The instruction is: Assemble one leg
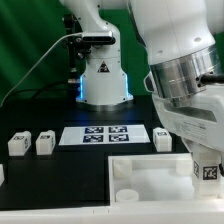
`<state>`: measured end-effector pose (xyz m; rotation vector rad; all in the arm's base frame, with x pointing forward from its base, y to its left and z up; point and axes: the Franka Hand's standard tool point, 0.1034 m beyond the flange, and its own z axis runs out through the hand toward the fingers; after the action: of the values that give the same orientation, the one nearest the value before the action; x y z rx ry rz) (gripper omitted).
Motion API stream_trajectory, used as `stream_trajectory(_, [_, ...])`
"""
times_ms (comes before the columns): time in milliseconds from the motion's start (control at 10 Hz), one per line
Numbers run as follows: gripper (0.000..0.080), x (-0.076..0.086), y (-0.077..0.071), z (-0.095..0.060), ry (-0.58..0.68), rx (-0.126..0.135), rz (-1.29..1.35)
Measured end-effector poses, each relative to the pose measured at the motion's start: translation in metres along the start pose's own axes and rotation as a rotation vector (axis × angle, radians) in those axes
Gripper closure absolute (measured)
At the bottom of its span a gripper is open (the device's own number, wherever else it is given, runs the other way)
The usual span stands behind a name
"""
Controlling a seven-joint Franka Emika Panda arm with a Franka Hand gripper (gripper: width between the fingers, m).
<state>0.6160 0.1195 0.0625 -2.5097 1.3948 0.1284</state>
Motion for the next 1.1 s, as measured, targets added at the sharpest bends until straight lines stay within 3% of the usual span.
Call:
stream_trajectory(100, [0.0152,0.002,0.0,-0.006,0.002,-0.057,-0.166])
stream_trajectory(200, [0.0152,0.0,-0.003,-0.008,0.007,-0.082,-0.285])
stream_trajectory(500, [0.015,0.003,-0.002,-0.007,-0.001,-0.08,-0.603])
stream_trajectory(800, [0.0151,0.0,-0.01,-0.008,0.038,-0.153,-1.051])
stream_trajectory(1100, [0.0177,0.0,-0.012,-0.008,0.048,-0.136,-1.055])
